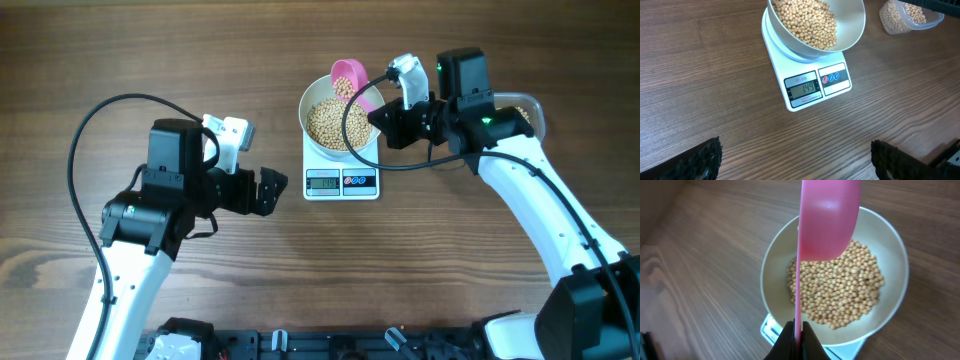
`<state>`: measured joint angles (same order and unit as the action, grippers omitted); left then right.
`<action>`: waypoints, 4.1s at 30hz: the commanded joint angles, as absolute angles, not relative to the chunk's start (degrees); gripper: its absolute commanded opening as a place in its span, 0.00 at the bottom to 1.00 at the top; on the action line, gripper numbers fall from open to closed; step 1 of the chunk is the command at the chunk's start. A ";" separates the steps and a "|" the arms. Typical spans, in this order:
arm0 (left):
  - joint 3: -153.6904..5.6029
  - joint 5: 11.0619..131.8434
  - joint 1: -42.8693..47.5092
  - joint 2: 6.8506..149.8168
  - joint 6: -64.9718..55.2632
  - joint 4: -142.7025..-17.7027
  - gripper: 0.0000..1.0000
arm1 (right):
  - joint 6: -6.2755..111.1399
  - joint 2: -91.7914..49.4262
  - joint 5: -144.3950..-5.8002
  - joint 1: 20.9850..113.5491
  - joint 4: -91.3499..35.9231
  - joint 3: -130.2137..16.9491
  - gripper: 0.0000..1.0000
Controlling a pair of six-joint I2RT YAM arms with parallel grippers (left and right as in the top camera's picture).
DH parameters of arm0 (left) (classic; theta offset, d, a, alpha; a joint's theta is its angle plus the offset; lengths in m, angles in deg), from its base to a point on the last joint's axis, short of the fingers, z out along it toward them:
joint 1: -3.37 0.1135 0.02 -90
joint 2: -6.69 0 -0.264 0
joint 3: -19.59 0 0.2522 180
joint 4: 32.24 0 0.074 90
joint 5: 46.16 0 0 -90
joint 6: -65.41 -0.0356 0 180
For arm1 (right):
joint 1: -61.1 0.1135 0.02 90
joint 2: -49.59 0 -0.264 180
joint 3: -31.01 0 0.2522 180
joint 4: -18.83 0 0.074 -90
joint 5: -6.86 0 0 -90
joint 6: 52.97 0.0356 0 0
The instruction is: Scoop item into bowl and weigh 150g on scale
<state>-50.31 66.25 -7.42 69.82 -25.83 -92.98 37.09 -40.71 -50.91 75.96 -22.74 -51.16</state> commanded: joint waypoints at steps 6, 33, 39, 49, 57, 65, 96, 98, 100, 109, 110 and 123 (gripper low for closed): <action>-50.42 66.93 -7.11 70.08 -25.85 -92.98 1.00 | 43.58 -39.42 -46.74 73.88 -18.70 -52.45 0.04; -50.42 66.93 -7.11 70.08 -25.85 -92.98 1.00 | 60.43 -39.42 -35.09 65.14 -7.46 -52.45 0.04; -50.42 66.93 -7.11 70.08 -25.85 -92.98 1.00 | 63.14 -39.42 -32.60 59.19 -6.89 -52.45 0.04; -50.42 66.93 -7.11 70.08 -25.85 -92.98 1.00 | 66.16 -39.42 -30.28 49.05 -7.03 -52.45 0.04; -50.42 66.93 -7.11 70.08 -25.85 -92.98 1.00 | 67.25 -39.42 -30.26 44.04 -9.60 -52.45 0.04; -50.42 66.93 -7.11 70.08 -25.85 -92.98 1.00 | 67.16 -39.42 -32.31 43.39 -12.27 -52.45 0.04; -50.42 66.93 -7.11 70.08 -25.85 -92.98 1.00 | 65.39 -39.42 -54.04 35.74 -36.16 -52.45 0.04; -50.42 66.93 -7.11 70.08 -25.85 -92.98 1.00 | 63.67 -39.42 -55.35 35.74 -36.36 -52.45 0.04; -50.42 66.93 -7.11 70.08 -25.85 -92.98 1.00 | 62.66 -39.42 -55.31 35.74 -36.60 -52.45 0.04; -50.42 66.93 -7.11 70.08 -25.85 -92.98 1.00 | 62.73 -39.44 -56.57 35.74 -41.25 -52.38 0.04; -50.42 66.93 -7.11 70.08 -25.85 -92.98 1.00 | 62.73 -39.44 -56.57 35.80 -41.63 -52.38 0.04; -50.42 66.93 -7.11 70.08 -25.85 -92.98 1.00 | 62.70 -39.44 -56.57 38.78 -41.93 -52.38 0.07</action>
